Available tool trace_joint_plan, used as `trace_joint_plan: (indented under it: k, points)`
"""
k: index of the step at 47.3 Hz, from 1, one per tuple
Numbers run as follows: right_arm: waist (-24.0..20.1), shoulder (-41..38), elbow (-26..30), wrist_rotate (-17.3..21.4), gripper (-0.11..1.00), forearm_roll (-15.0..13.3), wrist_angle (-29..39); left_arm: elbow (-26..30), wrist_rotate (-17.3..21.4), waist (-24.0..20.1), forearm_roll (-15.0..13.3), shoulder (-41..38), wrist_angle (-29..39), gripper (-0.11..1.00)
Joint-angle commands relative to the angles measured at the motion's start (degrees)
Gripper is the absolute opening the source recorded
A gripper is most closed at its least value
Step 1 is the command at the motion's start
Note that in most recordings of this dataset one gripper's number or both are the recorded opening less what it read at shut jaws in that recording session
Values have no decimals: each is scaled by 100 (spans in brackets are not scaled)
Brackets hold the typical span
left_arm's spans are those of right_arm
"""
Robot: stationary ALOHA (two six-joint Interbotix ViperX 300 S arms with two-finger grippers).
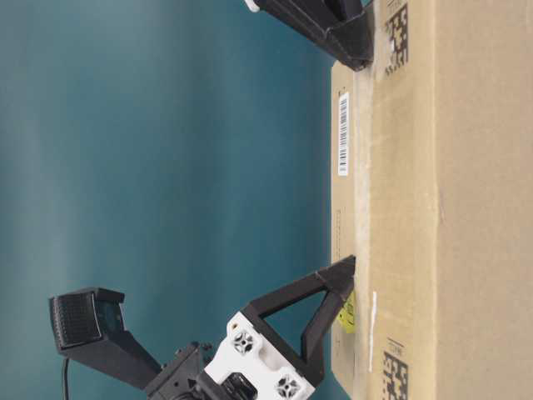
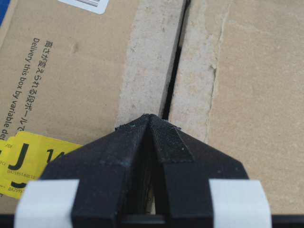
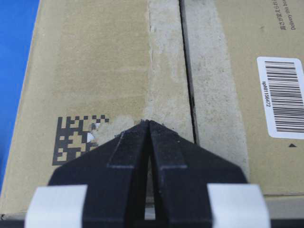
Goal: Close the cardboard box.
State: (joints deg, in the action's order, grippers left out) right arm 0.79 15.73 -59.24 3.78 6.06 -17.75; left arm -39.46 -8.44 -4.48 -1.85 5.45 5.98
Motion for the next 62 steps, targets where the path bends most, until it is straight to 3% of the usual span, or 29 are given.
trace_joint_plan:
  k: [1,16,44,62]
  points:
    - [79,18,114,-18,0,-9,-53,26,0,62,-9,62,-26,0]
    - [466,9,35,-18,0,-9,-53,35,0,53,-9,70,-53,0]
    - [475,-176,-53,-18,0,-9,-88,-141,0,53,-9,176,-510,0]
    - [475,-185,-193,-18,0,-9,-352,-1301,97,158,-9,870,-2848,0]
